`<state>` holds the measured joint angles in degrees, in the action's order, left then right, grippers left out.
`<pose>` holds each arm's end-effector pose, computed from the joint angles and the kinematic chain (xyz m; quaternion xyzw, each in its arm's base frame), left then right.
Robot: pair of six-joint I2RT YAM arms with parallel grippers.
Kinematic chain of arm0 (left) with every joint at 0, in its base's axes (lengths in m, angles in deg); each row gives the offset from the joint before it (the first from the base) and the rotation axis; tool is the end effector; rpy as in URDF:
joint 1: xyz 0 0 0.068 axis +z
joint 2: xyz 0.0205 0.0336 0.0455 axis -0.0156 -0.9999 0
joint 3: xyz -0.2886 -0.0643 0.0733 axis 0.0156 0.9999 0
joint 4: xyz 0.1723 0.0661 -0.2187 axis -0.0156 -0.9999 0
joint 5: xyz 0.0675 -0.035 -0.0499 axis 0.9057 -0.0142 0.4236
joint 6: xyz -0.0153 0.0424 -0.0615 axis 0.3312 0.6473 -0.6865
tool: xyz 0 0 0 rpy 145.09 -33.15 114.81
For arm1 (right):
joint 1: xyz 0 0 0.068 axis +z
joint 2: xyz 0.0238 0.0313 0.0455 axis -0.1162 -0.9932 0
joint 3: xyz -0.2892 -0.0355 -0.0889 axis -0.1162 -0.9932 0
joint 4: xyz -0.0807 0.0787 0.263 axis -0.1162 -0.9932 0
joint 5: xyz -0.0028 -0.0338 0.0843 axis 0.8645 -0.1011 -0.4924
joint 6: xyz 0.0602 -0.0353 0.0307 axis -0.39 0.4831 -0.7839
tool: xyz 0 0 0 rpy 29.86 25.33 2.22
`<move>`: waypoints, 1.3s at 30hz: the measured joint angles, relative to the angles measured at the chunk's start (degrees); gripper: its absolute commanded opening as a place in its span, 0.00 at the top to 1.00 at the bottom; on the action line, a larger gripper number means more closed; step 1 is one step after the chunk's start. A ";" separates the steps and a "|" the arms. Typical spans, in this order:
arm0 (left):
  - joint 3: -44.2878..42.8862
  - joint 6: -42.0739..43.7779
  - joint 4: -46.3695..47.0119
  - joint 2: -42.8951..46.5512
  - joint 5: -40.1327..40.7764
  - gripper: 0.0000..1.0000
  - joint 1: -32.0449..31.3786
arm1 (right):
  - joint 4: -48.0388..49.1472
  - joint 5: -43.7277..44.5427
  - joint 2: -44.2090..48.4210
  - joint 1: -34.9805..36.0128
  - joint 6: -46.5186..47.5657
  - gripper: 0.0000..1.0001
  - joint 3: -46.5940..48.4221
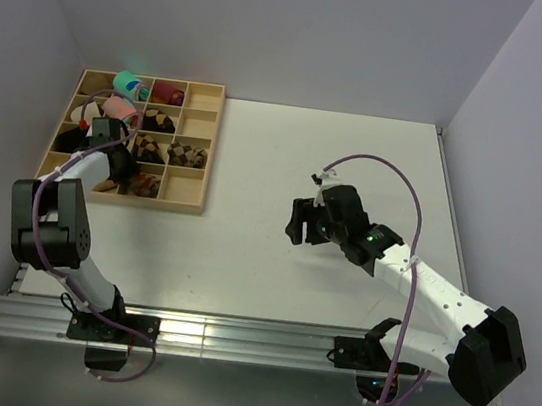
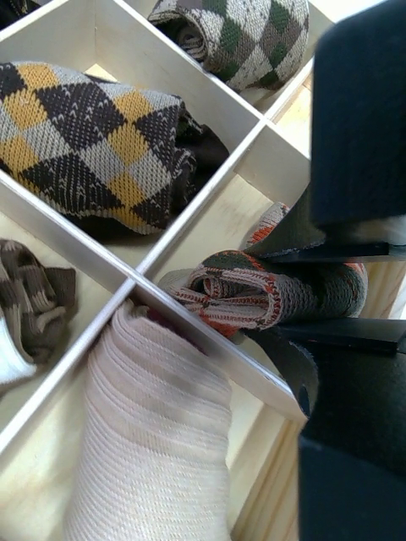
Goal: Roll the socks
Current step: Place the sock in the storage box.
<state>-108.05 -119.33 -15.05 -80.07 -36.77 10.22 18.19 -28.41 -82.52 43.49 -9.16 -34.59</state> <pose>0.3759 0.0662 0.1875 -0.3662 0.8712 -0.0402 0.3245 0.2211 0.1691 0.2562 -0.1565 0.8865 0.2190 0.3764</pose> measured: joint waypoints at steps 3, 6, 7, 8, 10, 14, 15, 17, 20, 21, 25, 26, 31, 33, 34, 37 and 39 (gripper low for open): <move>-0.50 0.00 0.04 -0.92 -0.50 1.00 -0.37 | -0.02 -0.13 0.00 -0.02 -0.02 0.26 0.00; -0.61 0.02 0.15 -2.01 -1.33 1.00 -0.74 | 0.02 -0.24 0.00 -0.02 0.00 0.26 0.00; -0.70 0.09 0.17 -2.40 -1.42 1.00 -0.83 | 0.00 -0.26 0.00 -0.04 0.00 0.26 0.00; -1.01 0.26 0.17 -2.95 -1.62 1.00 -0.92 | 0.02 -0.33 0.00 -0.07 0.00 0.26 0.00; -2.12 0.57 -0.35 -4.07 -2.03 1.00 -1.01 | 0.02 -0.37 -0.02 -0.11 0.00 0.26 0.00; -5.42 1.31 -2.71 -7.13 -2.89 0.99 -1.07 | 0.02 -0.39 -0.42 -0.11 0.04 0.26 0.00; -6.34 1.38 -3.45 -7.78 -3.04 0.96 -1.05 | 0.02 -0.39 -0.61 -0.11 0.13 0.26 0.00; -7.98 1.62 -5.03 -8.94 -3.19 0.94 -1.07 | 0.00 -0.37 -0.90 -0.11 0.24 0.26 0.00; -10.47 2.16 -7.52 -10.69 -3.37 0.87 -1.05 | 0.00 -0.37 -0.98 -0.11 0.61 0.26 0.00; -11.21 2.29 -8.28 -11.23 -3.54 0.80 -1.05 | 0.00 -0.37 -0.98 -0.11 0.68 0.26 0.00; -12.35 2.51 -9.62 -11.91 -3.63 0.51 -1.05 | -0.02 -0.35 -0.98 -0.13 1.03 0.26 0.00; -12.35 2.38 -9.46 -11.98 -3.63 0.48 -1.05 | -0.02 -0.35 -0.98 -0.13 1.07 0.26 0.00; -12.41 2.49 -10.54 -11.82 -3.02 0.38 -1.62 | -0.09 -0.31 -0.98 -0.44 1.36 0.26 0.00; -12.48 2.43 -10.88 -11.74 -3.08 0.34 -1.70 | -0.35 -0.31 -0.98 -0.59 1.51 0.26 0.20; -12.48 2.40 -11.04 -11.65 -3.08 0.34 -1.81 | -0.59 -0.28 -0.98 -0.61 1.53 0.26 0.44; -12.52 2.12 -11.69 -11.37 -3.37 0.29 -1.97 | -0.76 -0.31 -0.98 -0.70 1.81 0.26 1.27; -12.68 1.64 -12.28 -11.06 -3.56 0.26 -2.03 | -0.92 -0.31 -0.98 -0.72 2.10 0.26 1.90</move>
<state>-120.73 -117.69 -27.34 -91.13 -40.34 8.18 17.27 -28.71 -83.50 42.77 -7.06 -32.69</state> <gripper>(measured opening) 0.713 0.739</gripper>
